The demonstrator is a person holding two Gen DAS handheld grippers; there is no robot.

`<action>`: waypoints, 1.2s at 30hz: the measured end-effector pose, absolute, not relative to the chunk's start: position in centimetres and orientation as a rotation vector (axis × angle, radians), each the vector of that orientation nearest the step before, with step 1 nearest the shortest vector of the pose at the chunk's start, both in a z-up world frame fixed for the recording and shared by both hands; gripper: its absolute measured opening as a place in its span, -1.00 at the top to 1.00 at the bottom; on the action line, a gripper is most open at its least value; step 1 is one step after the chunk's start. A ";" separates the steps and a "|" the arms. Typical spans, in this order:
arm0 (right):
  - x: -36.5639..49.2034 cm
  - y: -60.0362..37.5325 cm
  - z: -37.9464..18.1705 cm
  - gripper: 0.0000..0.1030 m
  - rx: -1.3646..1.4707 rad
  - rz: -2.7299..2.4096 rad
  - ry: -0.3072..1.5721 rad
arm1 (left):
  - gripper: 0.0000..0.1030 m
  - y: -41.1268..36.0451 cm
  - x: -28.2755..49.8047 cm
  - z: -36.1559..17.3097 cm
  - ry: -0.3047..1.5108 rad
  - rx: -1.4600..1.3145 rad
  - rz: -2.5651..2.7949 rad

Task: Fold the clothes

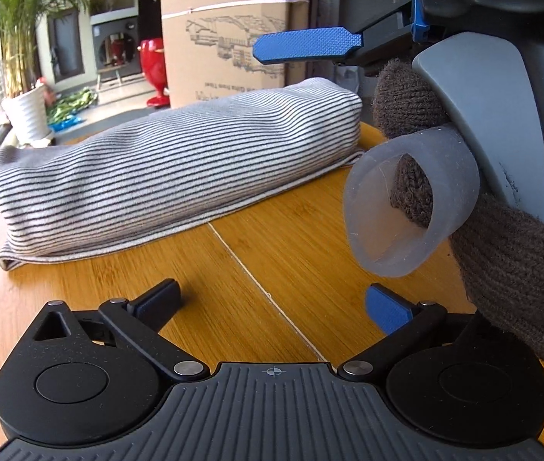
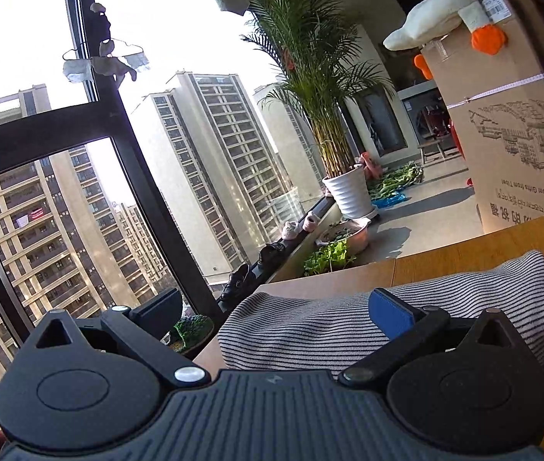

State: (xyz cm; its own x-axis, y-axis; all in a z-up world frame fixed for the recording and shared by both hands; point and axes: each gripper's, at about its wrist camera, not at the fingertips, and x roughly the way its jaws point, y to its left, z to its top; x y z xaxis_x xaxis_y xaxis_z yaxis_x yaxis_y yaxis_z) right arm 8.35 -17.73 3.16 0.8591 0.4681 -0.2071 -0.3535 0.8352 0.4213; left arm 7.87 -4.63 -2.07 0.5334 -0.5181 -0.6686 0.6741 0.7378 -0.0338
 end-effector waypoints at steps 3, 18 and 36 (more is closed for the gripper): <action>8.1 -17.4 3.3 -1.00 0.370 0.446 0.303 | -1.00 -5.2 7.4 -1.7 0.758 0.269 -0.658; 3.5 -26.2 3.7 -1.00 0.293 -0.244 0.316 | -1.00 0.2 3.3 5.2 0.691 -0.438 -0.762; 9.0 -16.2 -2.9 -1.00 -0.063 0.174 0.709 | -1.00 3.7 -1.9 9.9 0.524 -0.807 -1.072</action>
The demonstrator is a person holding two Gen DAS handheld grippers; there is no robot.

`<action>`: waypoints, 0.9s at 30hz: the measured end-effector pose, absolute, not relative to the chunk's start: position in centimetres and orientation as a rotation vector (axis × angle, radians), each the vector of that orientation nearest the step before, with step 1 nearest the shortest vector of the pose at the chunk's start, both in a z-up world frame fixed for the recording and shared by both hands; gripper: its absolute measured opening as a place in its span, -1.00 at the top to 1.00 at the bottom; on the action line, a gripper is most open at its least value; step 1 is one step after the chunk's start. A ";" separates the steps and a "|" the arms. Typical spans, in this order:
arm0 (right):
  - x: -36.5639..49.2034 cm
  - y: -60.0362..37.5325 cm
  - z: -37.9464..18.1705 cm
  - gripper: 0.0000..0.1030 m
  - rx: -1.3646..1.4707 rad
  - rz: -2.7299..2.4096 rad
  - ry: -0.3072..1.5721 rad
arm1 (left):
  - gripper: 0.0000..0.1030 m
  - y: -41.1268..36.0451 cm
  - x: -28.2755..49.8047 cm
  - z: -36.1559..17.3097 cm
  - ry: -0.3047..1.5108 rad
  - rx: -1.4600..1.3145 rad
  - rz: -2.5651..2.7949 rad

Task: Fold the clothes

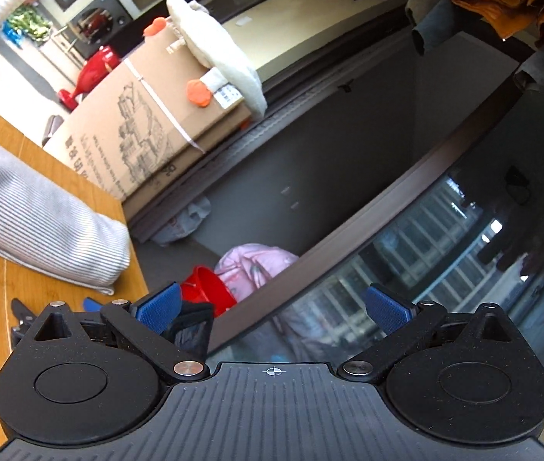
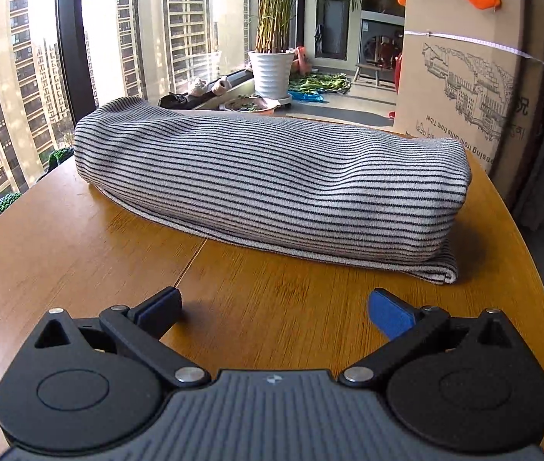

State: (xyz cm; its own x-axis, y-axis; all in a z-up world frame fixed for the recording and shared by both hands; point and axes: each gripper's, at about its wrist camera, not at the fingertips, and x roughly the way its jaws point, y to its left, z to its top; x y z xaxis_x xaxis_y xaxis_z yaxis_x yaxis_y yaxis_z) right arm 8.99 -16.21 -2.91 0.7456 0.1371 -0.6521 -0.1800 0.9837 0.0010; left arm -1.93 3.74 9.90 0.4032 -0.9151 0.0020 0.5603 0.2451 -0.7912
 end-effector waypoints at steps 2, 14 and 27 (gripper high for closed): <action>8.8 -16.0 -2.9 -1.00 -0.094 0.180 0.691 | -1.00 3.5 -1.7 10.1 0.477 -0.851 -1.068; 10.1 -17.6 -2.9 -1.00 -0.074 0.226 0.703 | -1.00 3.4 -3.7 12.6 0.340 -0.878 -1.060; 9.9 -17.5 -3.0 -1.00 -0.074 0.226 0.701 | -1.00 2.3 -7.0 13.2 0.275 -0.908 -1.058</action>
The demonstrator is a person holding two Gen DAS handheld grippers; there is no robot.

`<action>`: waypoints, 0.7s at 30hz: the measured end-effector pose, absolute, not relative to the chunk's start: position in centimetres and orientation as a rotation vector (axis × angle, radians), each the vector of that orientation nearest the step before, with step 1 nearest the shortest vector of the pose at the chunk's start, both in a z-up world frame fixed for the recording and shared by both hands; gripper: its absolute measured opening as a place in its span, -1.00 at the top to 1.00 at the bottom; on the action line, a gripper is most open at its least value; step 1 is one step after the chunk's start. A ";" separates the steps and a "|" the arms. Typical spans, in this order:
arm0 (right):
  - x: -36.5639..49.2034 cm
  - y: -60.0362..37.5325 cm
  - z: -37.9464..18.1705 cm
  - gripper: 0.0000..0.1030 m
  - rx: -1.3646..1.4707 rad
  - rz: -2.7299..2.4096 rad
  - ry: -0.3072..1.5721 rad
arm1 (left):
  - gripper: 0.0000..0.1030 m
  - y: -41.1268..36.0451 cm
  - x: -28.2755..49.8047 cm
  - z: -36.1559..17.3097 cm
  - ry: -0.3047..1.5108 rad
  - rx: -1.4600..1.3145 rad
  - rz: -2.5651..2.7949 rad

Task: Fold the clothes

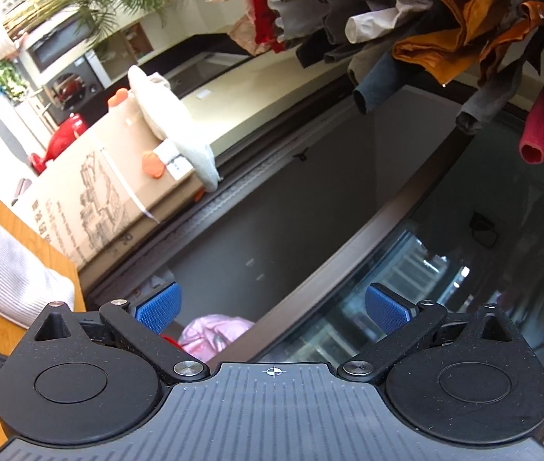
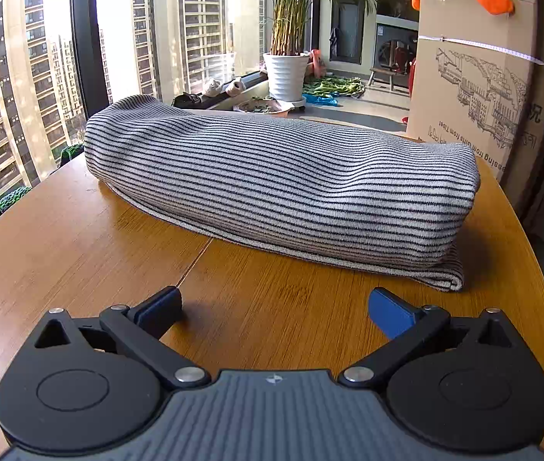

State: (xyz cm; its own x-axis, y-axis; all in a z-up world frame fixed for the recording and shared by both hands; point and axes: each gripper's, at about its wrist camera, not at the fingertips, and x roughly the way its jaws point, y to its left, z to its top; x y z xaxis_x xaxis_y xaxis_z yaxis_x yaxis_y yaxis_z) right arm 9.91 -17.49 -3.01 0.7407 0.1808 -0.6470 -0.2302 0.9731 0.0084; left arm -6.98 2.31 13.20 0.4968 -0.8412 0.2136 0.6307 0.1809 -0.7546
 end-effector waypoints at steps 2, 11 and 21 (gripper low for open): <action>9.9 -17.5 -3.0 -1.00 -0.074 0.225 0.702 | -1.00 2.6 -6.8 12.9 0.285 -0.942 -1.080; 9.9 -17.5 -3.0 -1.00 -0.074 0.225 0.702 | -1.00 3.2 -7.5 13.2 0.272 -0.923 -1.103; 9.9 -17.5 -3.0 -1.00 -0.074 0.226 0.702 | -1.00 0.0 -6.6 12.4 0.406 -0.777 -0.998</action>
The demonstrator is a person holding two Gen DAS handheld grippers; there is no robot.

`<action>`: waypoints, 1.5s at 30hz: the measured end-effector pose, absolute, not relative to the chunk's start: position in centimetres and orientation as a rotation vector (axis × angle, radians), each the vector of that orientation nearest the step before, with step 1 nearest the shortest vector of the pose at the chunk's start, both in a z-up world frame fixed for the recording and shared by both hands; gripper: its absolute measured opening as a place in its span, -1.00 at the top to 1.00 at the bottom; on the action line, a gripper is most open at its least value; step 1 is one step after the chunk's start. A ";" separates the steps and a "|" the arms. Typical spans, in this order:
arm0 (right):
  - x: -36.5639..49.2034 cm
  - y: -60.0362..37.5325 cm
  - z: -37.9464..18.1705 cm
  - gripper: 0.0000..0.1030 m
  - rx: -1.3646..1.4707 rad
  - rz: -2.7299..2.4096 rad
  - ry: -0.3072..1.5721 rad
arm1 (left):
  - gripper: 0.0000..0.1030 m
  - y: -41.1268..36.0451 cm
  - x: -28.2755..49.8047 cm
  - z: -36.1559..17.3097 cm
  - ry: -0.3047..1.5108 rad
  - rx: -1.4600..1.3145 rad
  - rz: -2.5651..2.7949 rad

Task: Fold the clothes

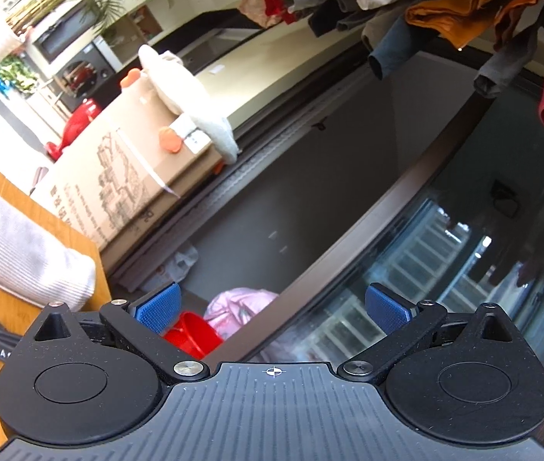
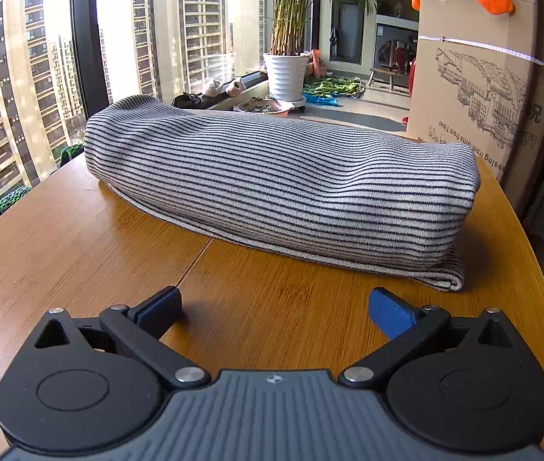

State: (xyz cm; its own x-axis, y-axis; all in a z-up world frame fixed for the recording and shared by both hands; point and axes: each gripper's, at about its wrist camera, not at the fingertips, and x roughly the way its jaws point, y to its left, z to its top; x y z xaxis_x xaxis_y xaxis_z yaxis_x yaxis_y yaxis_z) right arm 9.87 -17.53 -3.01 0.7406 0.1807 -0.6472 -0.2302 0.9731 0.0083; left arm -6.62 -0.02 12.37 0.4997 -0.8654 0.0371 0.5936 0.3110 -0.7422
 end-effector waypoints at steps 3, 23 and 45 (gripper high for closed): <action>9.8 -17.5 -3.0 -1.00 -0.074 0.226 0.702 | -1.00 -2.1 -6.7 11.8 0.455 -0.705 -1.017; 9.8 -17.5 -3.0 -1.00 -0.074 0.225 0.702 | -1.00 -2.1 -9.2 10.4 0.411 -0.660 -1.074; 9.8 -17.5 -3.0 -1.00 -0.073 0.225 0.702 | -1.00 3.6 -7.7 9.9 0.420 -0.780 -0.912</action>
State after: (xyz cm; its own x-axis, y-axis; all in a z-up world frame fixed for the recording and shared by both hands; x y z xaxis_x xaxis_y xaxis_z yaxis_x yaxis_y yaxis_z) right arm 9.76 -17.48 -3.02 0.7406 0.1809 -0.6471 -0.2299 0.9732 0.0088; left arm -7.72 3.58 9.86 0.5602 -0.8284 -0.0055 0.5424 0.3718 -0.7534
